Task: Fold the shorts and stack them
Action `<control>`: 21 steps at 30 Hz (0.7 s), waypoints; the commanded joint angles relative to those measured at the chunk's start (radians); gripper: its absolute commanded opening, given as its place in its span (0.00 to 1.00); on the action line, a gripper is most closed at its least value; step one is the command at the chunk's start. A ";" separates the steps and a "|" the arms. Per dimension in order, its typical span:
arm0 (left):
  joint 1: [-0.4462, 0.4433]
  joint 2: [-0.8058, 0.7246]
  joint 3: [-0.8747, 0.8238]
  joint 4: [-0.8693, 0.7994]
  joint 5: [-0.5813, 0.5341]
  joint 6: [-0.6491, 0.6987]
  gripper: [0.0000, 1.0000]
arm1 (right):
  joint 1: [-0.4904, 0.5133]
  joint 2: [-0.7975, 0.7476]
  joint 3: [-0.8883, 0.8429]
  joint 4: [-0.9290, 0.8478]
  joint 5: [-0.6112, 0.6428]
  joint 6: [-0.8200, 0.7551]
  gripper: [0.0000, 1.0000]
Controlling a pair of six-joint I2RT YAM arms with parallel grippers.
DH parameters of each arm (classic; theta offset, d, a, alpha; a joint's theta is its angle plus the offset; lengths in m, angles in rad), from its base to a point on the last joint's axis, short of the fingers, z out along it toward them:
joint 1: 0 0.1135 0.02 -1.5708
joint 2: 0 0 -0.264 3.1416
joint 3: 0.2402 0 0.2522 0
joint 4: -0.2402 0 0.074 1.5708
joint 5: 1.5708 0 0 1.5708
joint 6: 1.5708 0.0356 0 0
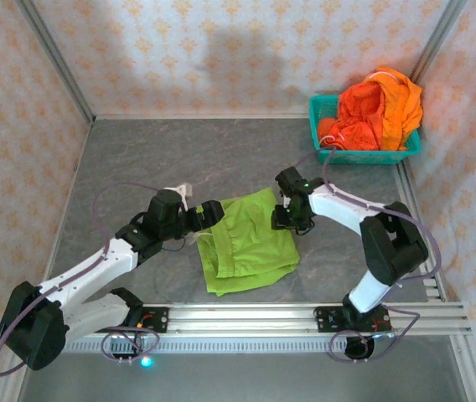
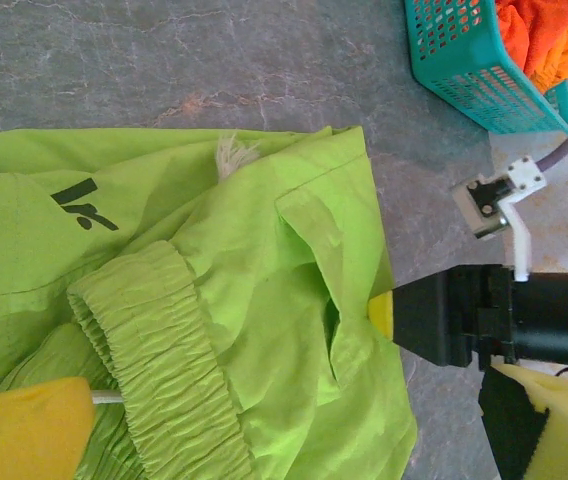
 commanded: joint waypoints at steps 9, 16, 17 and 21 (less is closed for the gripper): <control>0.000 -0.006 0.002 -0.023 -0.033 0.029 1.00 | -0.016 0.050 0.068 -0.094 0.284 -0.033 0.01; 0.007 -0.005 -0.001 -0.019 -0.032 0.033 1.00 | -0.124 0.026 0.106 -0.255 0.648 -0.089 0.01; 0.008 -0.002 -0.001 -0.019 -0.030 0.033 1.00 | -0.144 0.029 0.109 -0.270 0.705 -0.096 0.01; 0.010 0.005 0.004 -0.023 -0.023 0.040 1.00 | -0.242 0.054 0.112 -0.312 0.927 -0.154 0.03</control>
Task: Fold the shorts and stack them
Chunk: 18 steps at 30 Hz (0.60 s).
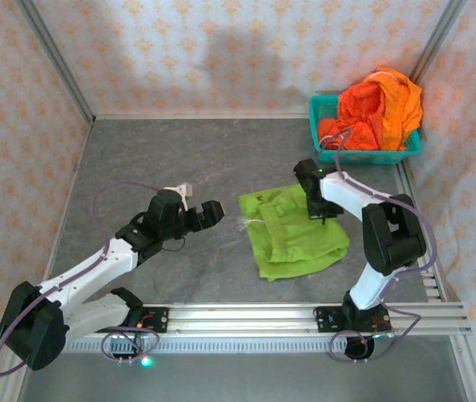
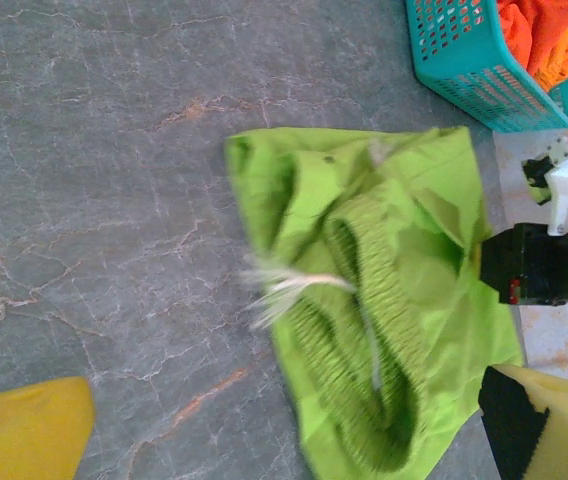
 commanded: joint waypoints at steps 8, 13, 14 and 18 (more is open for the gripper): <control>0.021 0.024 0.014 -0.028 0.004 0.031 1.00 | -0.238 -0.005 0.027 -0.033 0.587 -0.166 0.06; 0.028 0.048 0.027 -0.024 0.018 0.038 1.00 | -0.316 -0.037 0.044 0.022 0.578 -0.193 0.08; 0.029 0.052 0.027 -0.021 0.021 0.038 1.00 | -0.325 -0.045 0.045 0.041 0.583 -0.210 0.08; 0.033 0.055 0.023 -0.015 0.023 0.039 1.00 | -0.362 -0.050 0.070 0.065 0.604 -0.241 0.08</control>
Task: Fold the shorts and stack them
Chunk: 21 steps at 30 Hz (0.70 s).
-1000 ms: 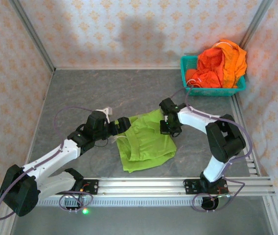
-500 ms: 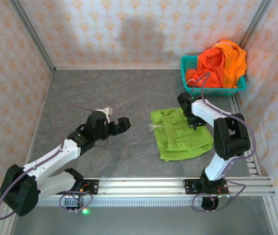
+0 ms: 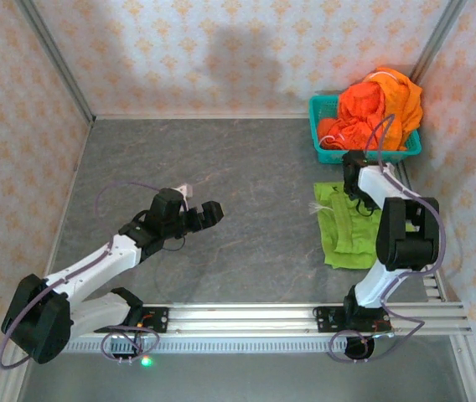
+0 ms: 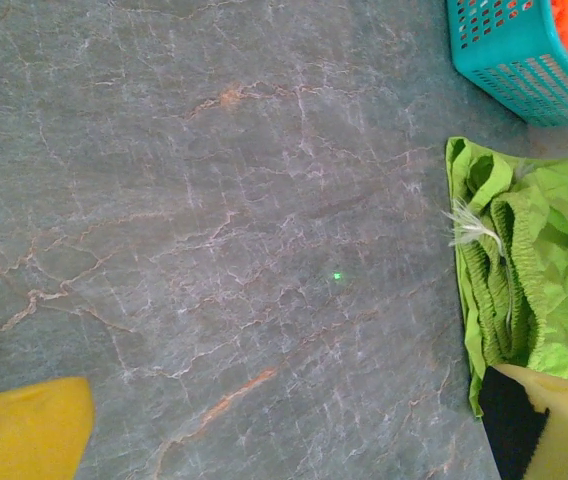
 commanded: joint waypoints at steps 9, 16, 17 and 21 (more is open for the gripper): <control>0.042 -0.007 -0.001 0.011 0.028 0.035 1.00 | -0.080 -0.111 0.206 -0.067 -0.140 0.079 0.75; 0.046 -0.038 -0.009 0.056 0.040 0.045 1.00 | -0.006 -0.291 0.245 0.076 -0.652 0.206 0.95; 0.046 -0.037 -0.006 0.059 0.044 0.047 1.00 | 0.014 -0.280 0.260 0.110 -0.653 0.217 0.95; 0.045 -0.048 -0.006 0.058 0.044 0.046 1.00 | 0.054 -0.092 0.472 0.072 -0.631 0.215 1.00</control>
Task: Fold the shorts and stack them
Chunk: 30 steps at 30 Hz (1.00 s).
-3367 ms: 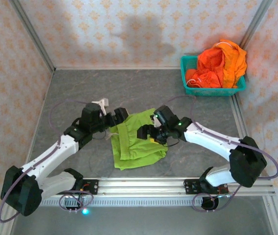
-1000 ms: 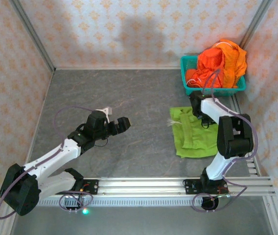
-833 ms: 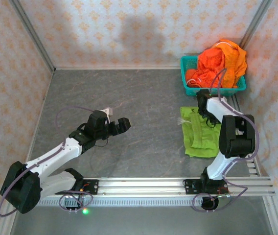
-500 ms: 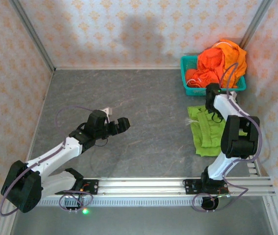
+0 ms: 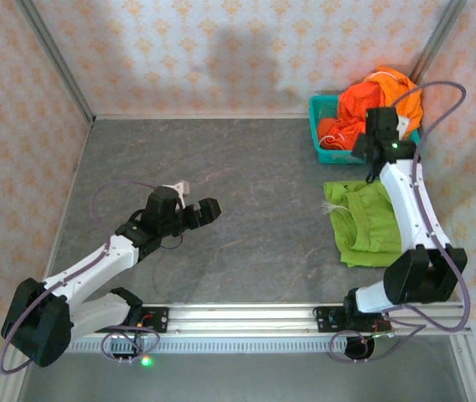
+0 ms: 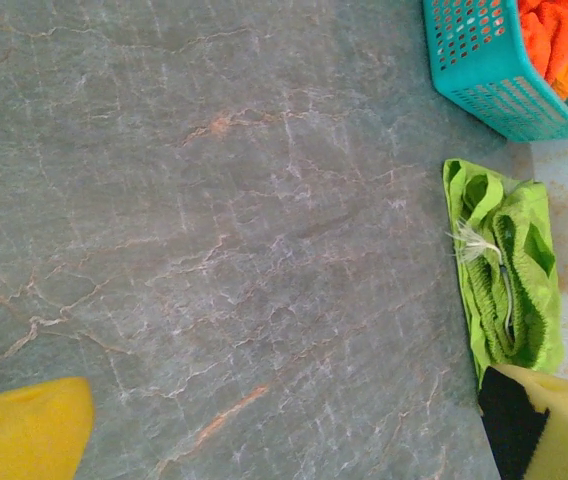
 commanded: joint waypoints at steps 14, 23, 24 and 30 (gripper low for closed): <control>0.009 -0.105 0.013 -0.058 -0.019 0.036 1.00 | 0.012 0.968 1.131 -0.244 -0.039 0.027 1.00; 0.010 -0.172 -0.002 -0.123 -0.036 0.029 1.00 | -0.003 1.120 1.133 -0.134 -0.035 0.012 0.94; 0.009 -0.181 -0.004 -0.132 -0.043 0.029 1.00 | -0.004 1.137 1.137 -0.133 -0.032 0.006 0.91; 0.010 -0.206 -0.025 -0.139 -0.060 0.020 1.00 | -0.008 1.169 1.141 -0.132 -0.038 0.002 0.53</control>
